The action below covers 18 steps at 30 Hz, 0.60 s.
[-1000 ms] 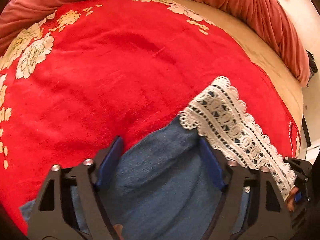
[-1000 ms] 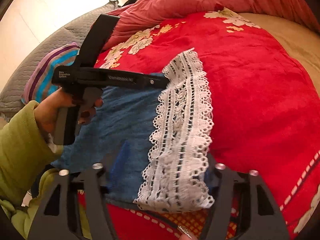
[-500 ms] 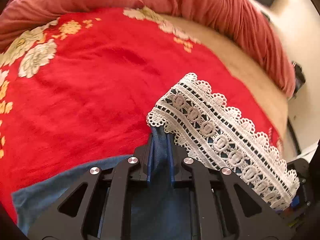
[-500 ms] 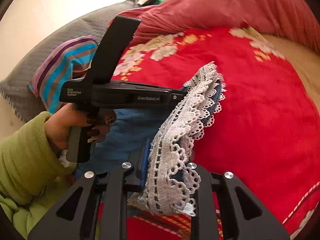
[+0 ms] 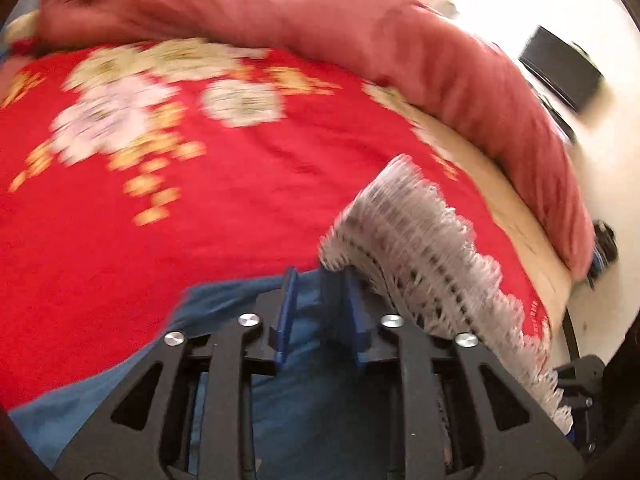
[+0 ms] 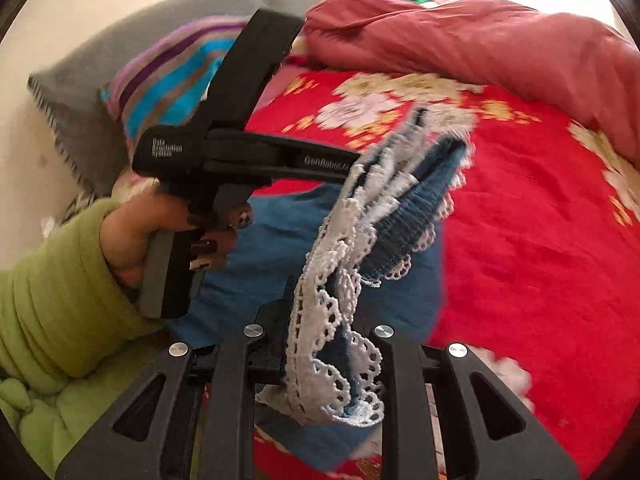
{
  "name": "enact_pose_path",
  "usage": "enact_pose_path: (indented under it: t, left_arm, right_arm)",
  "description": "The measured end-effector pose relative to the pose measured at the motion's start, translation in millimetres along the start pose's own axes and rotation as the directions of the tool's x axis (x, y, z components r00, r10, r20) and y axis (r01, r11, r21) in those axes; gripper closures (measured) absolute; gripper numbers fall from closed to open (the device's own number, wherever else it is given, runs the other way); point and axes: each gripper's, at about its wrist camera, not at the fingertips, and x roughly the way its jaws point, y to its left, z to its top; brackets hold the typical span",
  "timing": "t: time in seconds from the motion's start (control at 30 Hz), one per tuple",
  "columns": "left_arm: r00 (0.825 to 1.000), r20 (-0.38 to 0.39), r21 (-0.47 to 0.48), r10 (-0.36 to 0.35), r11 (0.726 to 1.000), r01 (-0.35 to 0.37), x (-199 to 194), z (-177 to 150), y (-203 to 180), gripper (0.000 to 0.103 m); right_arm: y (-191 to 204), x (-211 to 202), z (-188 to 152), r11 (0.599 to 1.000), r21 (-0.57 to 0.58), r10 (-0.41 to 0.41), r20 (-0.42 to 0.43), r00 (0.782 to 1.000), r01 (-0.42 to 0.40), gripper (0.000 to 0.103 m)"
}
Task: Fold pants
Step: 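Lift the lace leg with both tools and fold it over onto the other leg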
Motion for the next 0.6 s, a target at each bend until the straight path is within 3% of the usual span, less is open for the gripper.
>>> enact_pose_path:
  t: [0.07,0.2,0.27,0.3,0.37,0.43,0.6]
  left_arm:
    - [0.999,0.011,-0.091,0.039,0.995,-0.038,-13,-10,33,0.081]
    - [0.998,0.061,-0.270,0.026,0.963,-0.009,-42,-32,88,0.080]
    - [0.994,0.105,-0.309,0.038,0.951,-0.004,-58,-40,105,0.070]
    - [0.990,0.133,-0.326,0.044,0.945,0.002,-66,-44,112,0.059]
    - [0.983,0.183,-0.368,0.015,0.928,0.054,-74,-51,125,0.051]
    - [0.980,0.196,-0.402,-0.026,0.910,0.105,-74,-53,132,0.051]
    - [0.980,0.176,-0.368,-0.092,0.917,0.152,-66,-51,118,0.049]
  right_arm:
    - [15,18,2,0.999,-0.045,-0.022,-0.035,0.999,0.020,0.084]
    - [48,44,0,0.991,-0.128,-0.036,-0.087,0.996,0.025,0.083]
    - [61,51,-3,0.985,-0.169,-0.050,-0.100,0.994,0.032,0.080]
    - [68,54,-6,0.982,-0.185,-0.050,-0.102,0.993,0.031,0.077]
    - [80,54,-6,0.979,-0.202,-0.013,-0.102,0.995,-0.008,0.054]
    - [90,48,-6,0.973,-0.224,0.031,-0.081,0.996,-0.049,0.046]
    - [89,6,2,0.964,-0.210,0.167,0.011,0.986,-0.161,0.044]
